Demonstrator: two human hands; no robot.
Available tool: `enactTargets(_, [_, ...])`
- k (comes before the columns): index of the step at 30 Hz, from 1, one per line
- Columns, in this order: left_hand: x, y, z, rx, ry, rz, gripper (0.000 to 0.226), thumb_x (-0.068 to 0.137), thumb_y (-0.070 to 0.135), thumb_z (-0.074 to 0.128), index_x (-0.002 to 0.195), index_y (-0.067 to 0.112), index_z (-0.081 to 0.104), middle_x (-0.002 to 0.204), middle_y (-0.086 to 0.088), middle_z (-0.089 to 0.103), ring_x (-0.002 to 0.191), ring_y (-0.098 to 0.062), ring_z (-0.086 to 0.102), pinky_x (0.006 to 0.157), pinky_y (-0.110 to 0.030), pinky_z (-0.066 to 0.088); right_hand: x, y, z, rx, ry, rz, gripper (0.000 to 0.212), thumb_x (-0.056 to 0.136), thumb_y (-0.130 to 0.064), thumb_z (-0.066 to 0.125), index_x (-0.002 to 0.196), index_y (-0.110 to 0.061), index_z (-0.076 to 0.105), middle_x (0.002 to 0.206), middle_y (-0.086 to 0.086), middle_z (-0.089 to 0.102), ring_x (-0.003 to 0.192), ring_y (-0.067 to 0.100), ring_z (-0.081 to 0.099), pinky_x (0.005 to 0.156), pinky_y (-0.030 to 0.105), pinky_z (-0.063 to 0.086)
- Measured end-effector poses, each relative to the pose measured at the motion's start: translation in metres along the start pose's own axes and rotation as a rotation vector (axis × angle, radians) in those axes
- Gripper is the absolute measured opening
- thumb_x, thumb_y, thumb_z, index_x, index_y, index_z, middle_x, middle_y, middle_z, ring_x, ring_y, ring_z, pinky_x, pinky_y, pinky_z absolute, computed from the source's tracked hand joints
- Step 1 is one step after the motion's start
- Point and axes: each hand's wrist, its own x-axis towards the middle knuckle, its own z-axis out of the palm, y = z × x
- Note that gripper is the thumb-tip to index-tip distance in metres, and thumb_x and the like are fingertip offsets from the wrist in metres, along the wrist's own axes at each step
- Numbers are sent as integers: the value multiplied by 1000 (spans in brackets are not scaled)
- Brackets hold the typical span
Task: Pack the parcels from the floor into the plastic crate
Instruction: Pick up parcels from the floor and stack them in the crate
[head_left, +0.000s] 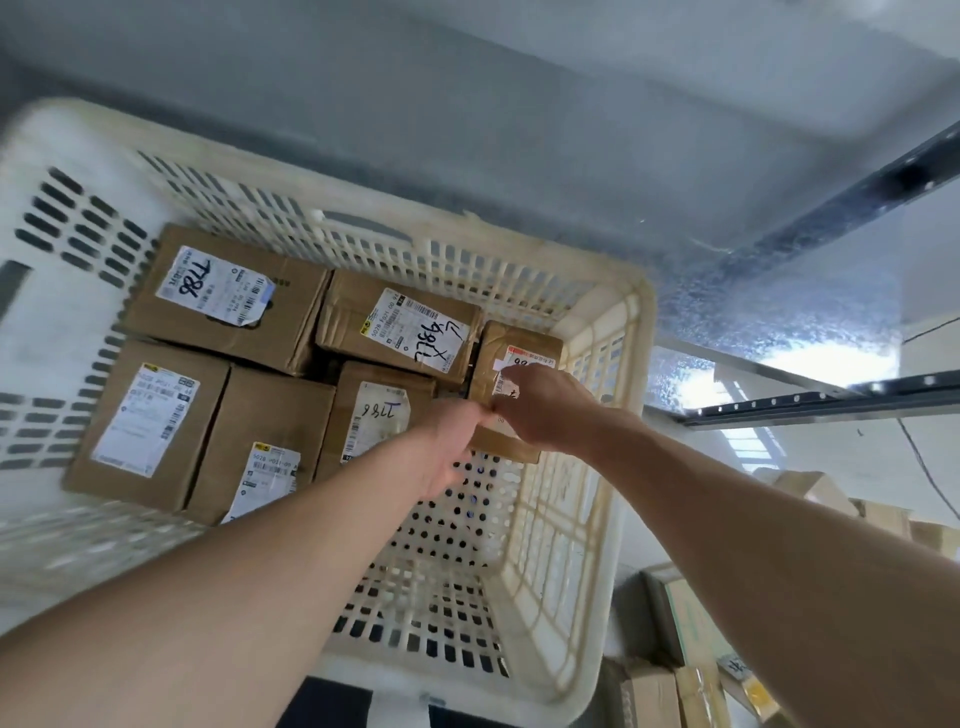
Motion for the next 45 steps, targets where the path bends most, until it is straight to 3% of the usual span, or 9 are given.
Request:
enactTargets(4, [-46,11,-10,333,89,258,47,94,33,58,137,15,51,140,-5,52,125,-27,50,107,-41,37,-39,-15,-19,99,50,-40,50,105,-48,44,144,-16,50,151,9,51,129,25,53,88,32,42])
enactTargets(10, [-118,26,-20,513,220,385,58,92,46,59,140,16,48,133,-2,56,114,-19,55,99,-35,45,-101,-30,-40,333,153,-59,51,107,-52,33,125,-13,59,126,15,65,113,31,63,94,44,53])
enactTargets(14, [-166,33,-14,602,271,441,43,96,41,56,131,16,54,110,7,55,89,-11,53,69,-21,42,-144,-34,-49,397,206,-95,60,105,-58,29,130,-11,57,131,16,63,116,32,61,96,44,50])
enactTargets(21, [-216,34,-6,727,302,523,60,97,46,51,147,14,43,152,-3,42,137,-21,41,105,-31,34,-195,-26,-61,431,269,-83,59,105,-59,30,147,-24,49,143,11,60,125,29,59,100,40,47])
enactTargets(29, [-244,11,7,746,216,573,59,97,43,53,146,11,43,152,-7,40,137,-23,40,102,-29,32,-252,-10,-51,413,398,-10,57,108,-52,29,151,-19,45,149,12,55,132,32,54,89,32,40])
enactTargets(33, [-257,-2,12,806,178,605,59,96,45,53,145,14,45,152,-4,42,136,-22,41,107,-33,34,-278,-4,-31,442,442,41,79,99,-71,21,147,-15,48,148,13,55,131,32,54,105,41,46])
enactTargets(37, [-267,-10,26,871,139,638,56,96,44,53,142,14,48,147,-6,46,133,-24,45,104,-34,36,-303,8,-13,475,508,86,69,104,-62,27,150,-14,46,152,12,51,136,31,50,109,42,42])
enactTargets(40, [-275,-19,46,931,95,674,36,96,44,53,119,18,59,121,0,55,114,-21,52,89,-30,39,-330,23,-1,482,554,131,68,105,-59,28,153,-13,42,156,12,47,140,31,46,113,41,39])
enactTargets(45, [-282,-40,91,972,29,705,56,93,50,54,138,16,52,145,-6,50,130,-25,47,104,-36,39,-375,56,17,526,600,219,68,106,-57,28,153,-10,42,156,14,46,140,31,45,113,39,36])
